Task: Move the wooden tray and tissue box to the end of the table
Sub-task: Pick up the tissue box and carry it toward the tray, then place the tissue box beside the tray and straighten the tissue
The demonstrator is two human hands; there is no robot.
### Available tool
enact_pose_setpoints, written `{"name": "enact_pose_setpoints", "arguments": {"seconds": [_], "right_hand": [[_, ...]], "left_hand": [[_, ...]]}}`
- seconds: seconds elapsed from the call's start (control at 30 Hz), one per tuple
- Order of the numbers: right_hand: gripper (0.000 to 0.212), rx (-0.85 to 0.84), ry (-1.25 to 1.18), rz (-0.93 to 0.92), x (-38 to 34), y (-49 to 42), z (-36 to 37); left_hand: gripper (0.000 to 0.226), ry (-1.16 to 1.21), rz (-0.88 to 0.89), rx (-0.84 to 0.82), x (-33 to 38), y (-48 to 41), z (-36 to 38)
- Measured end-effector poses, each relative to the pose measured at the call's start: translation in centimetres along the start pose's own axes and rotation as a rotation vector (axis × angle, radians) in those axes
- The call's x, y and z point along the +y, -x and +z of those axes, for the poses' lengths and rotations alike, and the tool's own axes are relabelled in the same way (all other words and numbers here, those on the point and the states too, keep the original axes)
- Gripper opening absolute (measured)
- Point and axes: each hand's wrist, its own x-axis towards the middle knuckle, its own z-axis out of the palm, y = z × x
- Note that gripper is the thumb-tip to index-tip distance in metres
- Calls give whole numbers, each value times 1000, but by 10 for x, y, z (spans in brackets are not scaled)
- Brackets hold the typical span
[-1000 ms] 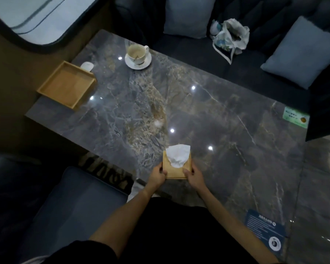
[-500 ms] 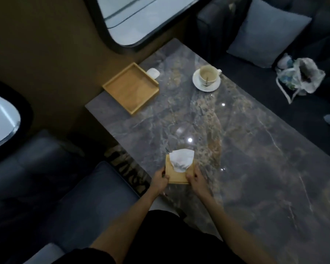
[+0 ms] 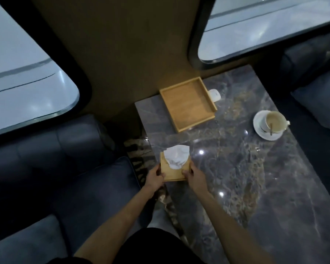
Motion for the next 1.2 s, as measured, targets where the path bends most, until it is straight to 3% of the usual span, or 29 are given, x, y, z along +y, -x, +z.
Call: {"name": "enact_pose_setpoints", "arguments": {"seconds": [0.37,0.53,0.9,1.2], "right_hand": [[56,-44,429,-138,-97,-93,20],[58,-115,319,-159,-123,-127,21],[58,-113,367,-142,-137,-137,4],[49,-119,294,-21,-148,-150,-21]], "left_hand": [[48,195,9,200,72,-30,-60],[46,189,0,187,97,-50,-82],[44,213,-15,165,129,-58,-78],[42,174,2,176,141,-84,-61]]}}
